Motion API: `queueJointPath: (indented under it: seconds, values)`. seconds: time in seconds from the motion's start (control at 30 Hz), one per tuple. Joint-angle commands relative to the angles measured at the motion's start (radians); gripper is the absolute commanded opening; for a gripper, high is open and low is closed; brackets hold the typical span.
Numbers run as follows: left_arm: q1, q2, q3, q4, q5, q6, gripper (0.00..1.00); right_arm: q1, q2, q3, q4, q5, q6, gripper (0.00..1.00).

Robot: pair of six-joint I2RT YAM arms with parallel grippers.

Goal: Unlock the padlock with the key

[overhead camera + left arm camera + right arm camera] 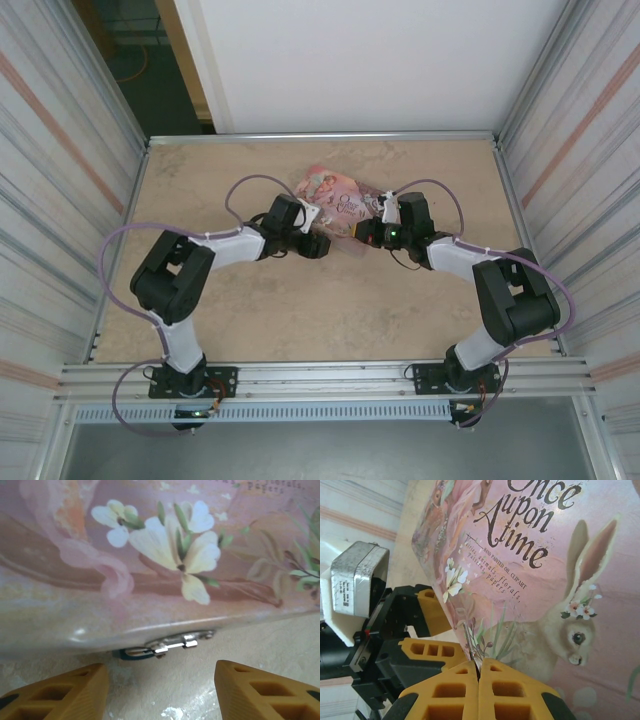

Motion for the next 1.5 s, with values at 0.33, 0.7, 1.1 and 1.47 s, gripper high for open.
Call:
queueJointPath:
  seconds: [0.33,0.7,1.1,1.47]
  values:
    - [-0.007,0.057,0.061,0.039,-0.025,-0.02,0.52,0.009,0.009,0.0,-0.061,0.037,-0.035,0.0]
    - [-0.006,0.102,0.07,0.108,-0.011,-0.106,0.44,0.01,0.005,-0.007,-0.056,0.041,-0.034,0.0]
    - [-0.006,0.107,0.069,0.115,-0.04,-0.129,0.36,0.011,0.007,-0.011,-0.043,0.04,-0.027,0.0]
    - [-0.006,0.068,0.035,0.143,-0.055,-0.139,0.24,0.012,-0.062,0.002,-0.059,0.036,-0.026,0.0]
